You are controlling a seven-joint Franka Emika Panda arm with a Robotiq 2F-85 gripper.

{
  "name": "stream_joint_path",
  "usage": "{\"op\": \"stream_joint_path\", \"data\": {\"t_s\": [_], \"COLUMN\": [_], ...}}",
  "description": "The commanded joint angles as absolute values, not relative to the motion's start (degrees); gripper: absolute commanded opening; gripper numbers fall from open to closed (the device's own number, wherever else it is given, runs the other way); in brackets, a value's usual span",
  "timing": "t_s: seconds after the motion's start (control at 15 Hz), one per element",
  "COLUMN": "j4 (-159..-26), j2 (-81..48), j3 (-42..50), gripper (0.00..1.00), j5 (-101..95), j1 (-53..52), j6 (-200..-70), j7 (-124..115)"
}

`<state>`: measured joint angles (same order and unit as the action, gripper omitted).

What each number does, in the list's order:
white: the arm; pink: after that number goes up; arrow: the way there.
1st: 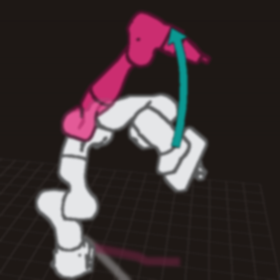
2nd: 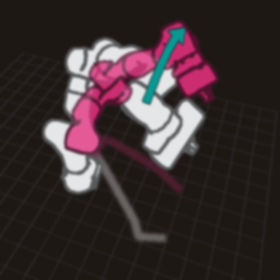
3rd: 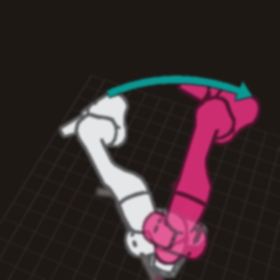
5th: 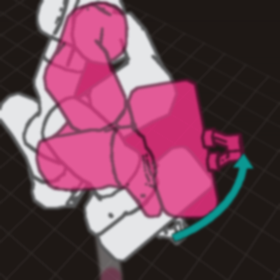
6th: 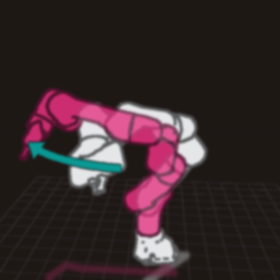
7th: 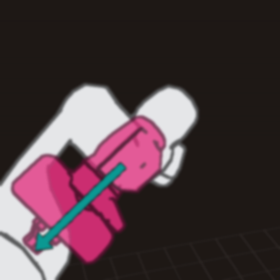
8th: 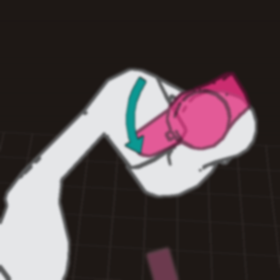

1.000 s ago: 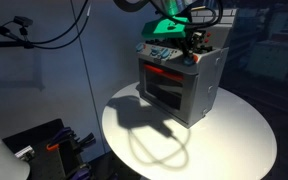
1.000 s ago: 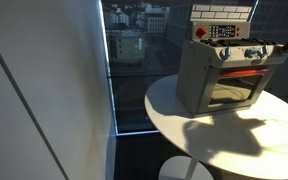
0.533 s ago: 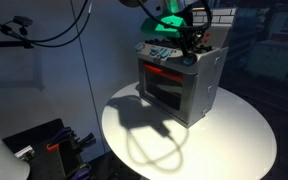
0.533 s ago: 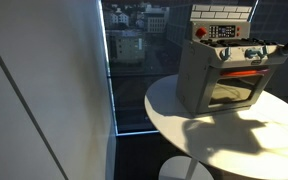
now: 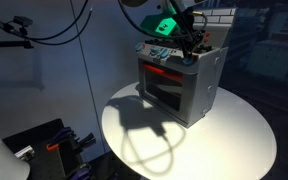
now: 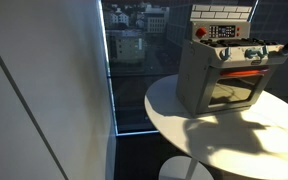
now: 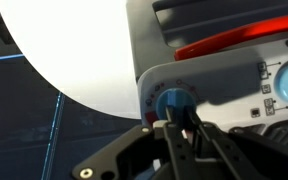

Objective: Turn the far right knob of the stove clockwise once

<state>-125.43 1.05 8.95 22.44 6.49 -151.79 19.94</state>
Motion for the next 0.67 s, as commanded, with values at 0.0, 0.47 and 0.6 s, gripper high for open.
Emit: {"op": "stream_joint_path", "data": {"t_s": [0.0, 0.47, 0.6], "j4": [-125.15, -125.29, -125.26], "j2": [2.66, 2.93, 3.02], "j3": [9.35, 9.58, 9.64], "gripper": [0.06, 0.07, 0.24], "j5": [25.52, 29.06, 29.12], "j1": [7.39, 7.64, 7.70], "j6": [-148.71, -148.33, -148.01], "j7": [17.11, 15.45, 15.32]}}
